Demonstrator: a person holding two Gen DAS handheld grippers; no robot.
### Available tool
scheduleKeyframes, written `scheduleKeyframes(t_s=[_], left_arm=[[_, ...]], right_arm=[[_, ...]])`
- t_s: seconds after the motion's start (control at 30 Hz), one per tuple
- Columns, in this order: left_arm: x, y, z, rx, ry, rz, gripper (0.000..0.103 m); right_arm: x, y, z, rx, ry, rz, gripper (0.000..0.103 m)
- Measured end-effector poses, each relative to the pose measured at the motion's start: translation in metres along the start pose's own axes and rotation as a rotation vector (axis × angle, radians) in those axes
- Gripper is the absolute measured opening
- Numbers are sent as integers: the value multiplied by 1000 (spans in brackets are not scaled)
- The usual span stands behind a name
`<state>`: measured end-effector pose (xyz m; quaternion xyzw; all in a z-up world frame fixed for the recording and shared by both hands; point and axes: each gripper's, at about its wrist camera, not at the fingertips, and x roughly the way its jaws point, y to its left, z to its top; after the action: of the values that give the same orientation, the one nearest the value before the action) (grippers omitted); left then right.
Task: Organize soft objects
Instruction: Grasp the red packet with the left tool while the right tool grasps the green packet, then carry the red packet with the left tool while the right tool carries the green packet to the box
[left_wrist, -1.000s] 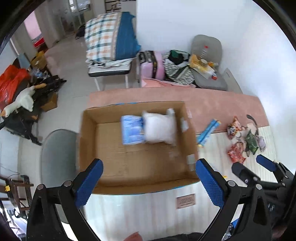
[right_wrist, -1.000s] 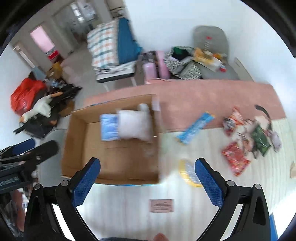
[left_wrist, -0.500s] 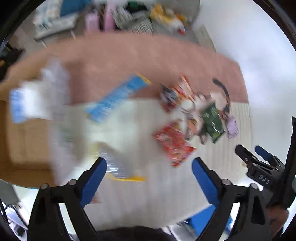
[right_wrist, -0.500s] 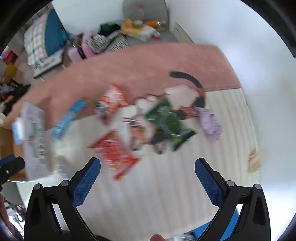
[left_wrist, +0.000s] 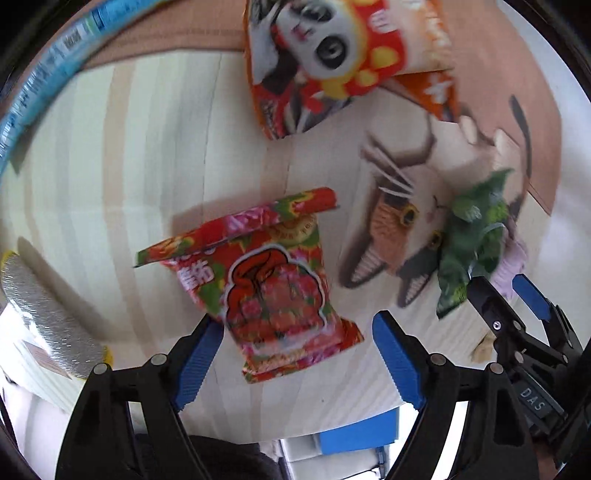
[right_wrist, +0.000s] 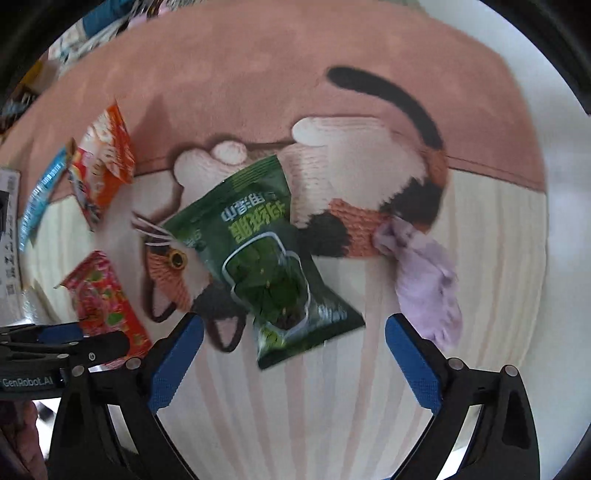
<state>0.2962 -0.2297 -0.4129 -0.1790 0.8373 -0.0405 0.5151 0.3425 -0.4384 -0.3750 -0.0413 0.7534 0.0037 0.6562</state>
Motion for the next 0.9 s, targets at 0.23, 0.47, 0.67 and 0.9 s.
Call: scheduleKeyframes(t_s=[0.23, 0.47, 0.67, 0.9], left_arm=[[7, 6, -3, -50, -16, 39, 59], [-4, -9, -6, 113, -73, 169, 47], [-10, -24, -6, 287, -165, 354, 47], [-4, -29, 3, 304, -150, 371, 50]], right_arm=[[39, -1, 28, -65, 101, -8, 100], [54, -6, 35, -7, 158, 35, 71], [51, 0, 14, 116, 217, 110, 54], [55, 11, -8, 160, 200, 82, 63]])
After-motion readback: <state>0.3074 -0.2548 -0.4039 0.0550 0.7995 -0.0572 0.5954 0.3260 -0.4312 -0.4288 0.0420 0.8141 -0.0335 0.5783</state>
